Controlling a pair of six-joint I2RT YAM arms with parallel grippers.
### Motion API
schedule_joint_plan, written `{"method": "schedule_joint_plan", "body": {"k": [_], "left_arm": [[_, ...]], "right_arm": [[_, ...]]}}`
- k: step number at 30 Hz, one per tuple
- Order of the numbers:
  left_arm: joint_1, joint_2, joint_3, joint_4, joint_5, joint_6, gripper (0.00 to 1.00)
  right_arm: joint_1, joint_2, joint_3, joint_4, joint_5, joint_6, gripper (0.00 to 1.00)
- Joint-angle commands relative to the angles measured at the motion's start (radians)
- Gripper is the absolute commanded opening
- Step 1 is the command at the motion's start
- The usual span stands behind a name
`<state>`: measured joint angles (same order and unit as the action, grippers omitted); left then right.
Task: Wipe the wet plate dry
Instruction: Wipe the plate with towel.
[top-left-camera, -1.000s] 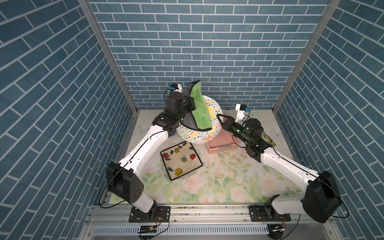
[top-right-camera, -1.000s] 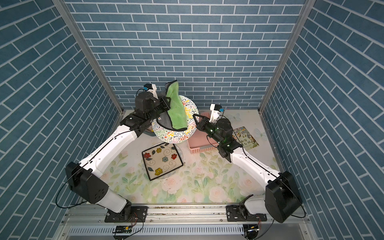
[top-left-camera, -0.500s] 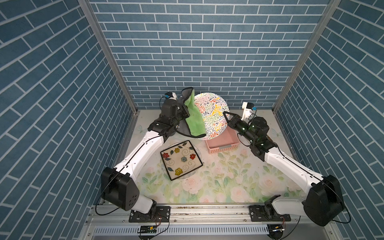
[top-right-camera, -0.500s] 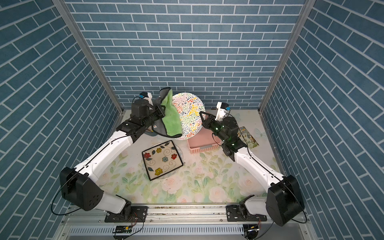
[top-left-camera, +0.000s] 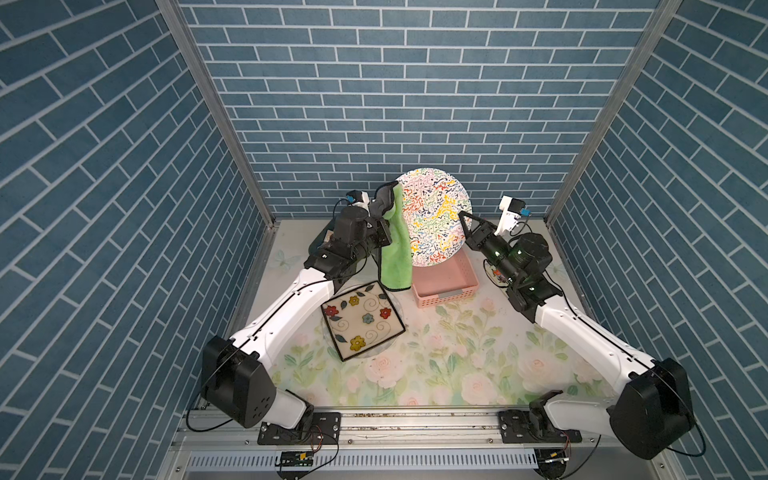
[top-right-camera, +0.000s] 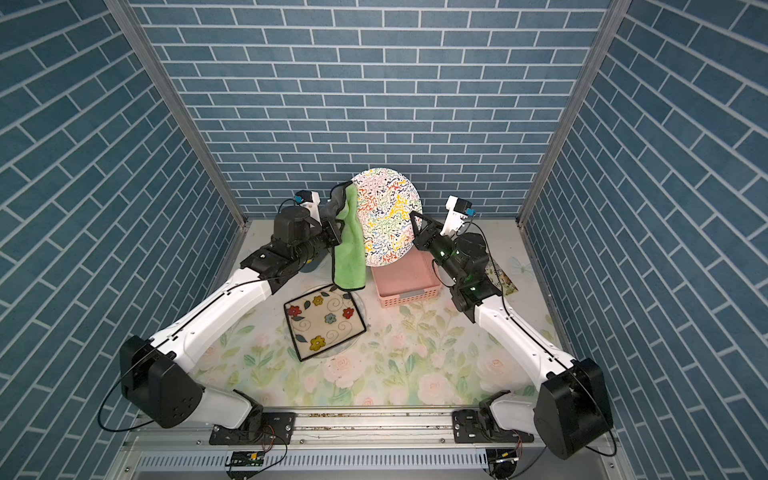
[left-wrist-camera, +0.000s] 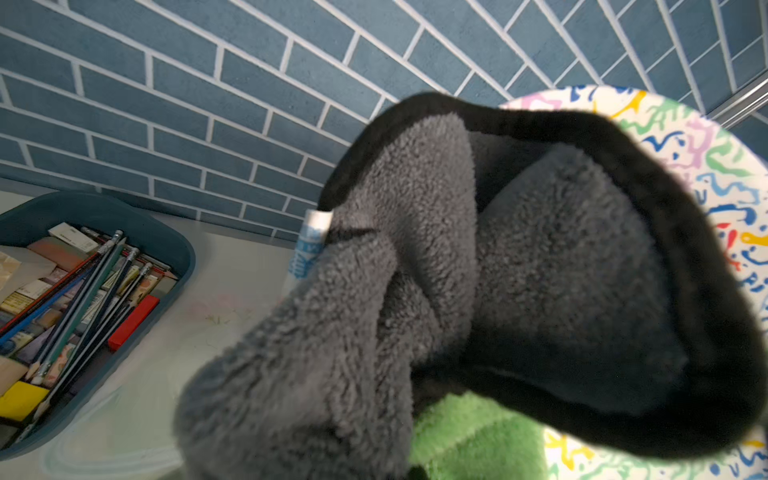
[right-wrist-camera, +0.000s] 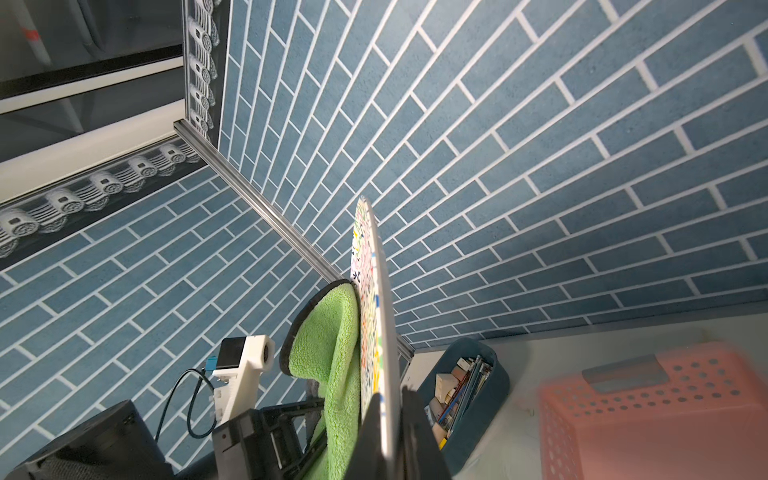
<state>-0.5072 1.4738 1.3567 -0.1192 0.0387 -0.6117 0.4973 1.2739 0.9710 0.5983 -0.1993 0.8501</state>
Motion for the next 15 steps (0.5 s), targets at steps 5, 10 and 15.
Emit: {"method": "schedule_joint_plan", "body": {"k": [5,10,15], "left_arm": [[-0.190,0.187,0.189,-0.032,0.090,0.010,0.00],[-0.028,0.129,0.194,-0.005,0.058,-0.079,0.00],[-0.033,0.167,0.274,0.039,0.146,-0.052,0.00]], "right_arm": [[0.092,-0.009,0.081,0.301,-0.123,0.176,0.00],[0.042,-0.062,0.048,0.255,-0.104,0.178,0.00],[0.078,-0.033,0.065,0.259,-0.145,0.142,0.00]]}}
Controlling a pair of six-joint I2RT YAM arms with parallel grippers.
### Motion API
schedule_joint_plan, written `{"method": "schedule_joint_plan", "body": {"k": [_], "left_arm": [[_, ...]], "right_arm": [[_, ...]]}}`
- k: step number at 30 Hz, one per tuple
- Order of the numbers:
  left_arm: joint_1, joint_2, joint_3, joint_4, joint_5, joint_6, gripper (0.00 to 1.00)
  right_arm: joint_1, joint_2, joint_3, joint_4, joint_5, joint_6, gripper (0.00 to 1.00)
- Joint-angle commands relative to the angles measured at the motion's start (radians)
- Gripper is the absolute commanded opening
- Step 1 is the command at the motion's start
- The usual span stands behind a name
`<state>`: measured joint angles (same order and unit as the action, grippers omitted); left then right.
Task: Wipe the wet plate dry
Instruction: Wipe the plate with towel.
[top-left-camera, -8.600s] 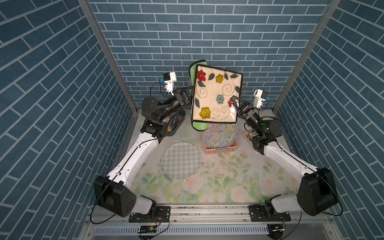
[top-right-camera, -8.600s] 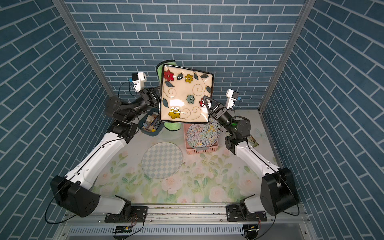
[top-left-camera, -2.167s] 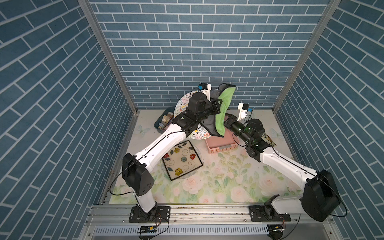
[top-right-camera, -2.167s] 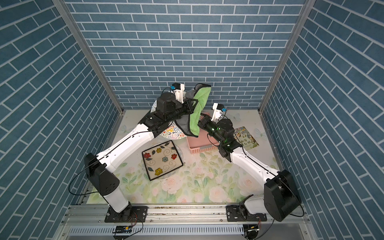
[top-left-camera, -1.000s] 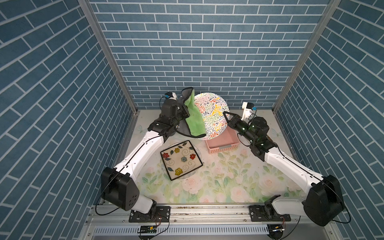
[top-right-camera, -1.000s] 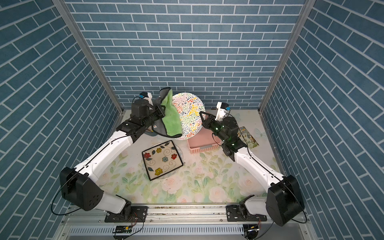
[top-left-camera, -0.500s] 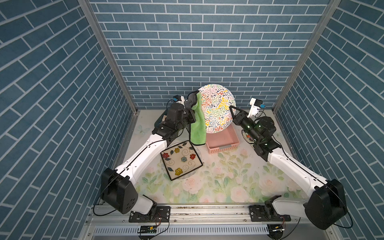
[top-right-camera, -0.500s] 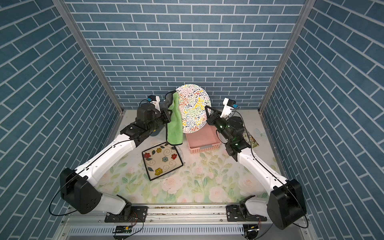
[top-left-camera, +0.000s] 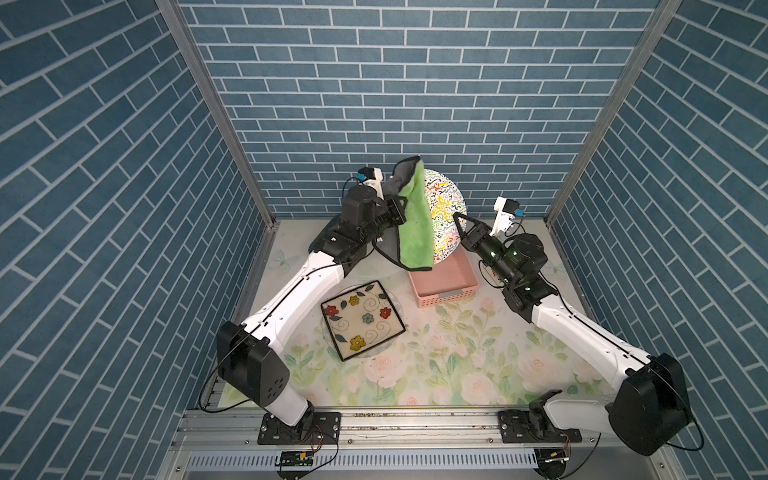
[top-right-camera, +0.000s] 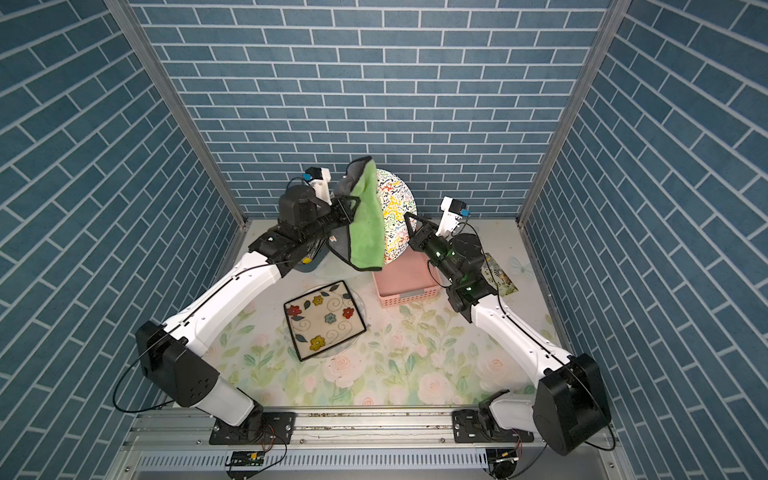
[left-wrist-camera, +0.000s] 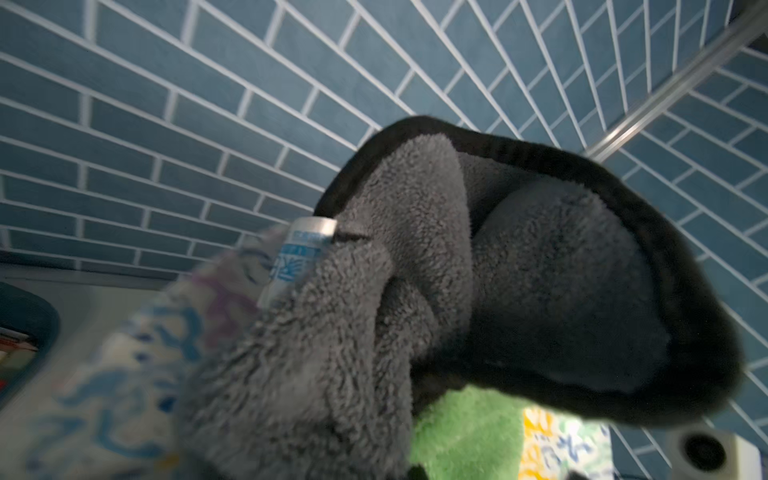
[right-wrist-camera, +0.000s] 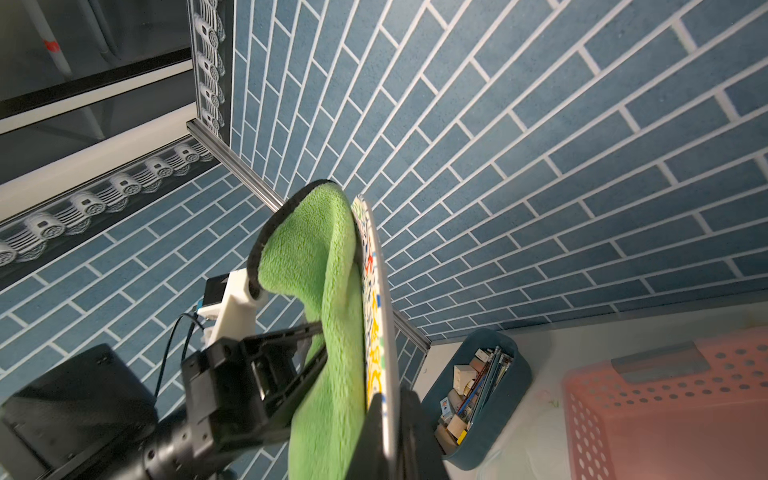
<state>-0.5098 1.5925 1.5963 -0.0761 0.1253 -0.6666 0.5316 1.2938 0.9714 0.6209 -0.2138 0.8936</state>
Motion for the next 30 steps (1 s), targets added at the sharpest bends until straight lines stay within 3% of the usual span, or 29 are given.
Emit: {"method": "schedule_joint_plan", "body": {"k": [1,4,7,9,12,14,16,18,22,30], "left_arm": [[-0.061,0.070,0.059,-0.009,0.079,0.010,0.00],[-0.164,0.092,0.073,-0.029,0.029,0.038,0.00],[-0.166,0.015,-0.012,0.032,0.003,0.004,0.00],[-0.107,-0.078,-0.077,0.090,0.035,-0.048,0.00],[0.052,-0.221,-0.197,0.260,0.184,-0.209,0.00],[0.137,-0.281,-0.254,0.345,0.250,-0.306,0.00],[0.160,-0.309,-0.265,0.360,0.274,-0.339,0.00],[0.162,-0.310,-0.275,0.418,0.342,-0.400,0.00],[0.157,-0.265,-0.323,0.757,0.463,-0.630,0.00],[0.065,-0.161,-0.208,1.064,0.545,-0.733,0.00]], "right_arm": [[0.052,-0.041,0.072,0.253,-0.146,0.104,0.00],[0.044,-0.011,0.093,0.293,-0.156,0.123,0.00],[-0.037,-0.018,0.097,0.292,-0.165,0.188,0.00],[-0.142,-0.037,0.066,0.336,-0.183,0.284,0.00],[-0.279,-0.088,0.015,0.418,-0.202,0.392,0.00],[-0.331,-0.114,-0.010,0.455,-0.206,0.444,0.00],[-0.357,-0.120,-0.039,0.525,-0.198,0.536,0.00],[-0.355,-0.098,-0.050,0.628,-0.195,0.634,0.00],[-0.308,-0.059,-0.023,0.698,-0.211,0.684,0.00],[-0.242,0.005,-0.021,0.711,-0.241,0.696,0.00]]}}
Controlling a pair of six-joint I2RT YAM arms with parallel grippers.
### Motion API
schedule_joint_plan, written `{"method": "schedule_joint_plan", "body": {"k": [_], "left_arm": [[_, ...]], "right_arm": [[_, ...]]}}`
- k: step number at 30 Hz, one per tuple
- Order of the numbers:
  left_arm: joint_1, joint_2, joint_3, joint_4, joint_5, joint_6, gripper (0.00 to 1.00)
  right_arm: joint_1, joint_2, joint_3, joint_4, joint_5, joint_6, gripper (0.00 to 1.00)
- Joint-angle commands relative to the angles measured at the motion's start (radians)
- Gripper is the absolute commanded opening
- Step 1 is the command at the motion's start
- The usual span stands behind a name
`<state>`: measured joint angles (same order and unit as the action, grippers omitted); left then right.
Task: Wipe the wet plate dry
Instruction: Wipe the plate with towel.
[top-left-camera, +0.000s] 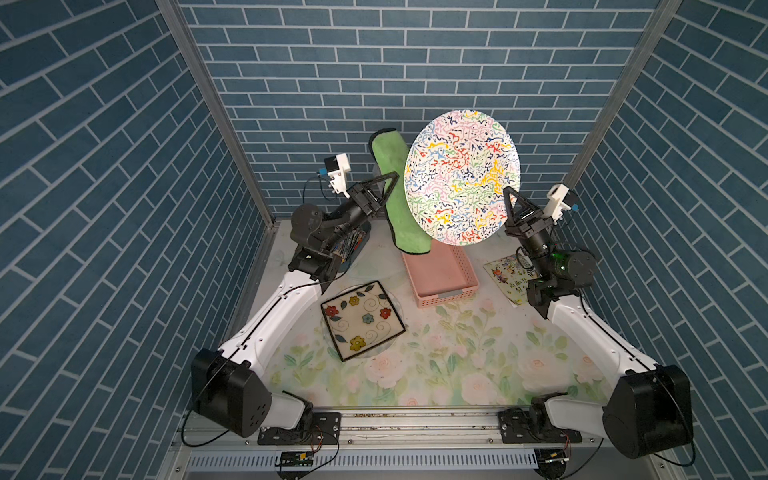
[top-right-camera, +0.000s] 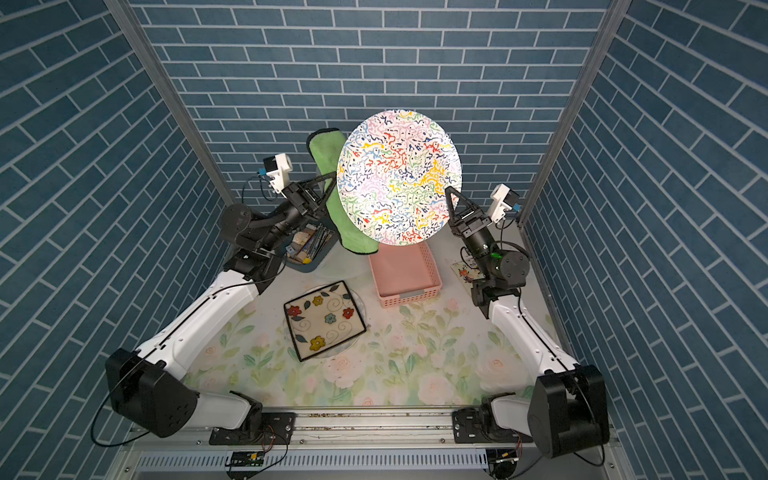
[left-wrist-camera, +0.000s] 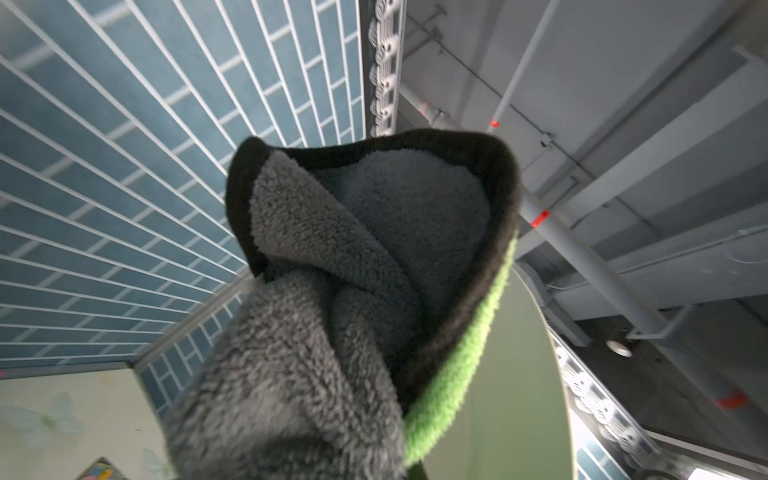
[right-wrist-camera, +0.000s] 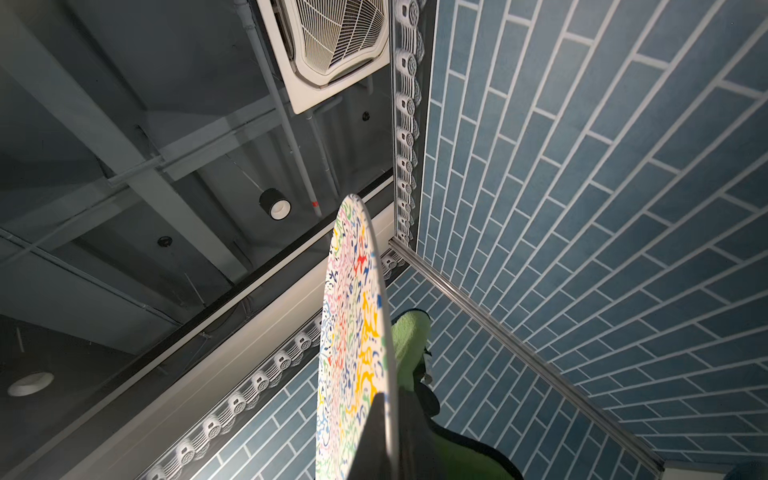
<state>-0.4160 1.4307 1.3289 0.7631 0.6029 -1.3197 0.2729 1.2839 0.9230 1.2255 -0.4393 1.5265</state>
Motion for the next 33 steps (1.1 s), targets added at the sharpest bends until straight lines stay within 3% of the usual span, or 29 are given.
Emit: {"method": "schedule_joint_plan", "body": {"k": [1,8,12,15,19,23,27,30,33], "left_arm": [[-0.044,0.012,0.074,0.254,0.068,-0.099,0.00],[-0.150,0.092,0.156,0.466,0.072,-0.233,0.00],[-0.256,0.125,0.172,0.476,0.058,-0.222,0.00],[-0.318,0.148,0.146,0.497,0.041,-0.223,0.00],[-0.312,0.132,0.115,0.510,0.029,-0.226,0.00],[-0.240,0.114,0.176,0.463,0.014,-0.225,0.00],[-0.153,0.186,0.349,0.397,-0.010,-0.225,0.00],[-0.162,0.315,0.548,0.348,0.020,-0.238,0.00],[-0.212,0.397,0.658,0.336,0.044,-0.263,0.00]], "right_arm": [[0.030,0.027,0.035,0.116,-0.027,0.063,0.00],[0.138,0.115,0.064,0.199,-0.010,0.093,0.00],[0.173,0.211,0.214,0.221,-0.004,0.115,0.00],[0.156,0.300,0.388,0.217,0.010,0.135,0.00],[0.075,0.373,0.526,0.198,0.036,0.168,0.00],[0.023,0.329,0.442,0.259,0.006,0.183,0.00],[0.078,0.243,0.243,0.337,-0.055,0.143,0.00],[0.127,0.199,0.116,0.416,-0.058,0.138,0.00],[0.170,0.188,0.112,0.416,-0.079,0.105,0.00]]}}
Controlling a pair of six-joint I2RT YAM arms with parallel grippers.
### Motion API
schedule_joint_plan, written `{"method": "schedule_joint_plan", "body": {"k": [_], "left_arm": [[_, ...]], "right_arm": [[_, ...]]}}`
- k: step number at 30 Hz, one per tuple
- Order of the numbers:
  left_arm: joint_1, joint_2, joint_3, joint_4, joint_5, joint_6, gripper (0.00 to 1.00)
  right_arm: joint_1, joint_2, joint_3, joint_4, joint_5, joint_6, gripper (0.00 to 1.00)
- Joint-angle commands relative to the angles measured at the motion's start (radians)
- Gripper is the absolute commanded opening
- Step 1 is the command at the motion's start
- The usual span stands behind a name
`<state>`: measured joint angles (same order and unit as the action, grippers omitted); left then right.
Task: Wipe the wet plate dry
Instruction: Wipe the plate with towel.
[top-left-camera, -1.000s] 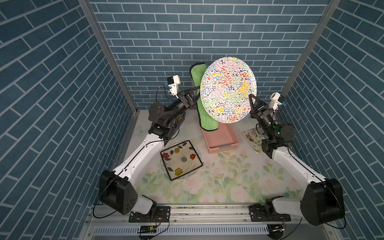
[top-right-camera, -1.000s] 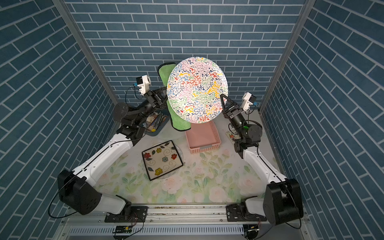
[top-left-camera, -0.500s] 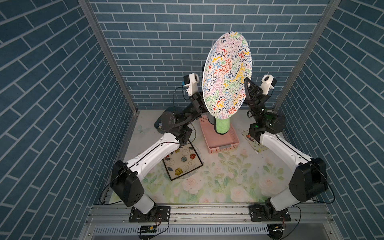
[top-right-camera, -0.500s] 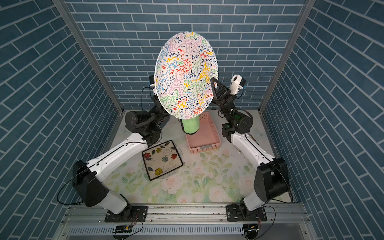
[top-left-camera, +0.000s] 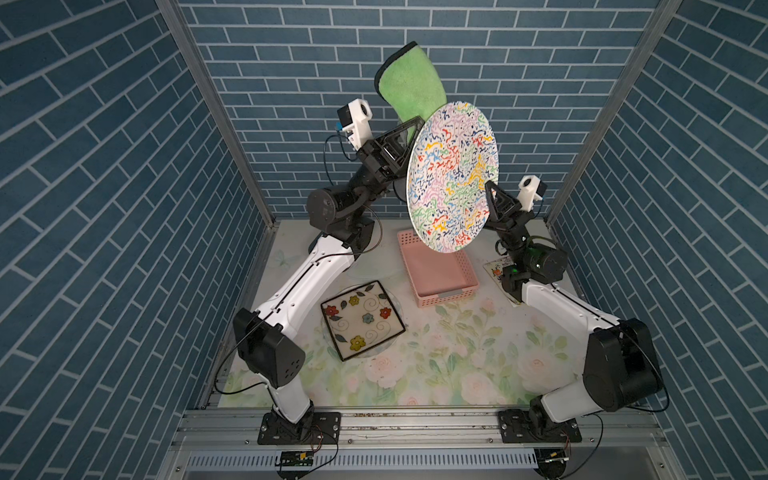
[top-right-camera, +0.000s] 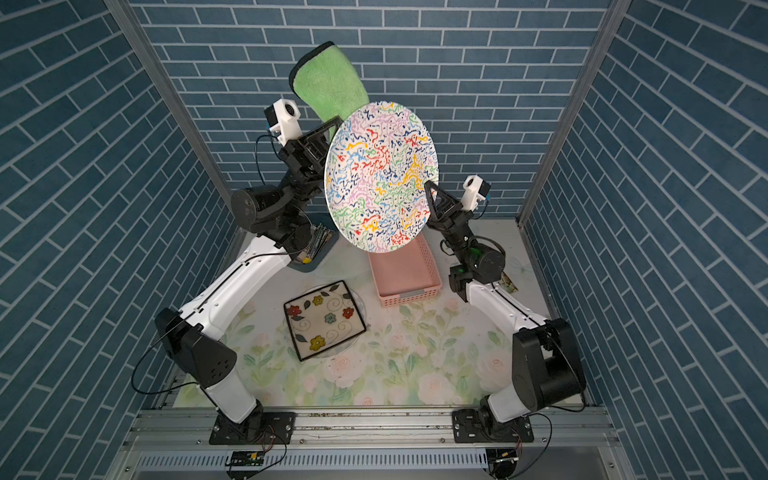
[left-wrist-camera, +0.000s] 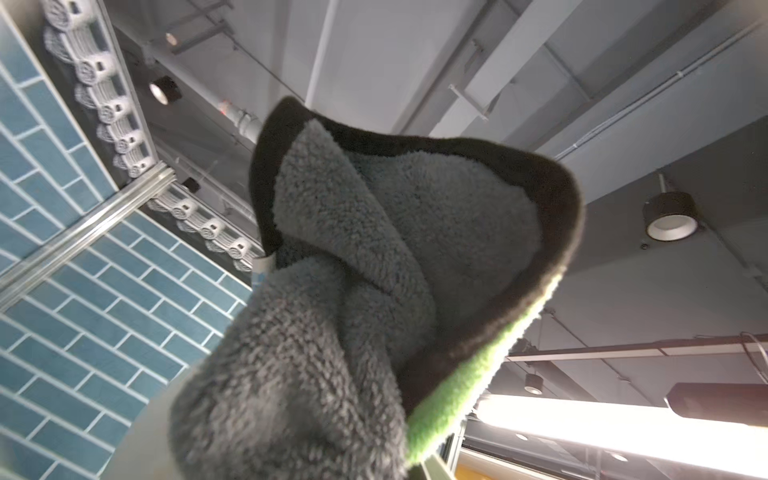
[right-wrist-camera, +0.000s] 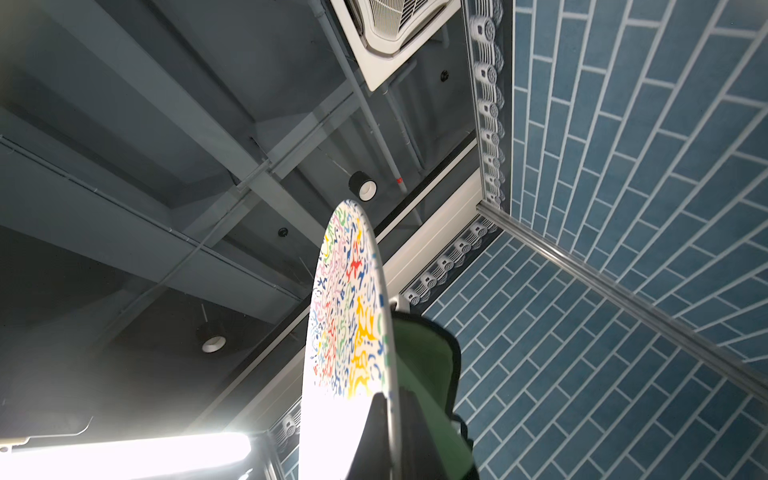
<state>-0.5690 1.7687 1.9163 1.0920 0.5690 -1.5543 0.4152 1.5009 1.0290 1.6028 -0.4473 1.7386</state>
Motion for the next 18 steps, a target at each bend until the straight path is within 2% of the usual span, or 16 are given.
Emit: {"method": "schedule_joint_plan", "body": {"k": [1,4,7,11,15,18], "left_arm": [[-0.076,0.076,0.072,0.010,0.082,-0.037,0.00],[-0.116,0.079,0.004,0.040,0.083,-0.052,0.00],[-0.159,0.044,-0.092,0.064,0.083,-0.045,0.00],[-0.183,-0.021,-0.225,0.110,0.078,-0.046,0.00],[-0.110,-0.112,-0.291,0.127,0.062,-0.044,0.00],[-0.045,-0.149,-0.250,0.101,0.051,-0.025,0.00]], "right_arm": [[0.034,-0.024,0.029,0.032,-0.078,-0.114,0.00],[0.032,0.015,0.115,-0.002,-0.077,-0.117,0.00],[0.017,0.090,0.275,-0.041,-0.075,-0.109,0.00],[-0.067,0.147,0.402,-0.066,-0.014,-0.067,0.00],[-0.147,0.096,0.316,-0.059,0.009,-0.059,0.00],[-0.116,0.027,0.180,-0.026,-0.008,-0.084,0.00]]}}
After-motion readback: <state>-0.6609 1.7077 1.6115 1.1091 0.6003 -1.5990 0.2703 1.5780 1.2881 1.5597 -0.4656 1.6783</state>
